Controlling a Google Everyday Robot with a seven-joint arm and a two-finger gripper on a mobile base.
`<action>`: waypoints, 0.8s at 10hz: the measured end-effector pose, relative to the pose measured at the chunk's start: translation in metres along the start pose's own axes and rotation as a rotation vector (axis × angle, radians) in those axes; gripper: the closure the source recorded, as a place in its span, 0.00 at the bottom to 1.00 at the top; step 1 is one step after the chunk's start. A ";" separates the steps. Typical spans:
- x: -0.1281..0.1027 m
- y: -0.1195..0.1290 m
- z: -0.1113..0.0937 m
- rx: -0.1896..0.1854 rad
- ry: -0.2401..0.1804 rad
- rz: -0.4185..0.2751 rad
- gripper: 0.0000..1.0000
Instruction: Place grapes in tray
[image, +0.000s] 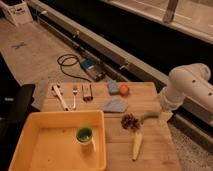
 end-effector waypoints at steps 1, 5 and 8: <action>-0.011 -0.009 0.009 0.013 -0.009 0.005 0.23; -0.041 -0.027 0.055 0.020 -0.035 0.063 0.23; -0.041 -0.027 0.055 0.021 -0.037 0.068 0.23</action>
